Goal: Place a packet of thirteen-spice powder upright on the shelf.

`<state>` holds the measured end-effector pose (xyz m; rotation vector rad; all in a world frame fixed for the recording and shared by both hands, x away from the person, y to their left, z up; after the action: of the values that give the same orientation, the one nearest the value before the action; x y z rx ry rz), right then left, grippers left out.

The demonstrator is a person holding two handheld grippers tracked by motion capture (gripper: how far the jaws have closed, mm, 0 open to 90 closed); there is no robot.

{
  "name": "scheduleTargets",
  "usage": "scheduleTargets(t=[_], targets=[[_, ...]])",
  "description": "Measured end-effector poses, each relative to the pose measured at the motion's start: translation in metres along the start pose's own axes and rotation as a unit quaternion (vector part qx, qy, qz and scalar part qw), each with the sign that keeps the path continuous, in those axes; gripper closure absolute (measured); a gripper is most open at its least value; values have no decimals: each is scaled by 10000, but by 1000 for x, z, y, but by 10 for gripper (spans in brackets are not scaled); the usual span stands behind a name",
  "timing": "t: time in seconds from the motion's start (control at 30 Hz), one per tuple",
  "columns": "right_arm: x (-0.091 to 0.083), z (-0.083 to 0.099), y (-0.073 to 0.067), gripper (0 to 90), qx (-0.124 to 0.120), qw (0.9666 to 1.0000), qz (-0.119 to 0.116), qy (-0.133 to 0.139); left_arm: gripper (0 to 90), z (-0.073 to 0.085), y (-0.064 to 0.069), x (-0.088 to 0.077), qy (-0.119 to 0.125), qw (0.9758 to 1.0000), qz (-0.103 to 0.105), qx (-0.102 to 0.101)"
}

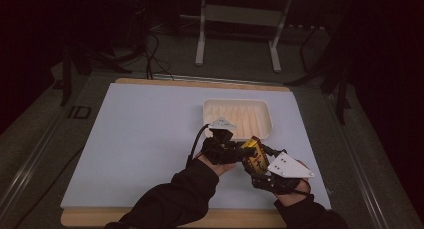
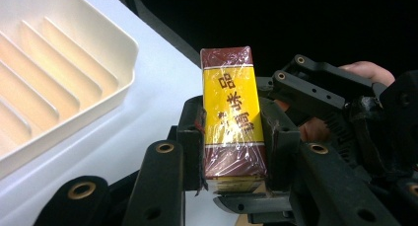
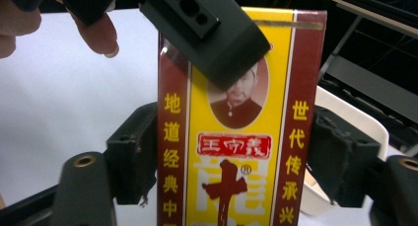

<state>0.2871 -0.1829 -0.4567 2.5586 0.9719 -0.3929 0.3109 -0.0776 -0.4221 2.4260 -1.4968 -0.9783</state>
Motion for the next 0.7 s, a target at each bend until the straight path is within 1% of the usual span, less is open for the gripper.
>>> scheduleTargets(t=[0.03, 0.1, 0.17, 0.2, 0.23, 0.3, 0.33, 0.4, 0.43, 0.5, 0.53, 0.63, 0.67, 0.7], targets=[[0, 0, 0, 255, 20, 10000, -18, 20, 687, -1, 1, -1, -7, 10000, 14, 9], [-1, 0, 2, 213, 7, 10000, -15, -29, 686, -4, 1, -2, -14, 10000, -51, 57], [0, 2, 3, 168, 53, 9999, -90, -87, 687, -8, 2, -4, 3, 9998, -160, 147], [1, 3, 4, 139, 81, 9998, -93, -139, 687, -11, 3, -5, -6, 9998, -177, 110], [1, 4, 5, 130, 107, 9996, -165, -198, 686, -13, 3, -7, 14, 9997, -212, 113], [0, 6, 7, 112, 141, 9996, -153, -182, 687, -18, 3, -10, 37, 9995, -292, 78], [-1, 6, 7, 112, 169, 9996, -179, -164, 686, -20, 4, -11, 41, 9995, -316, 88], [-2, 7, 11, 111, 188, 9997, -92, -130, 687, -26, 4, -14, 74, 9992, -363, 127], [-3, 8, 12, 106, 199, 9996, -97, -154, 687, -28, 4, -15, 64, 9993, -349, 120], [-4, 9, 16, 106, 261, 9995, -76, -152, 686, -32, 5, -17, 116, 9990, -409, 131], [-5, 9, 17, 106, 302, 9993, -118, -158, 687, -34, 5, -18, 108, 9989, -426, 160], [-6, 11, 20, 106, 342, 9992, -65, -182, 687, -38, 5, -21, 128, 9987, -474, 148], [-7, 12, 21, 106, 368, 9991, -78, -179, 687, -43, 4, -24, 149, 9982, -567, 144], [-8, 14, 25, 106, 394, 9990, 9, -192, 687, -46, 3, -26, 177, 9979, -602, 128]])
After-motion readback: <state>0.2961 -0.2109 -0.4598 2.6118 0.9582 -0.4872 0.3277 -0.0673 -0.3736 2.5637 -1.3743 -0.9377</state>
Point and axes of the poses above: each handheld gripper's, and its own axes: x roughly forward along the jaws, z roughly out of its underside, y roughly to its right, the point moved 7 cm from there along x, roughly forward along the jaws, and after that the axes turned 1 degree about -y, right-handed, at the moved point
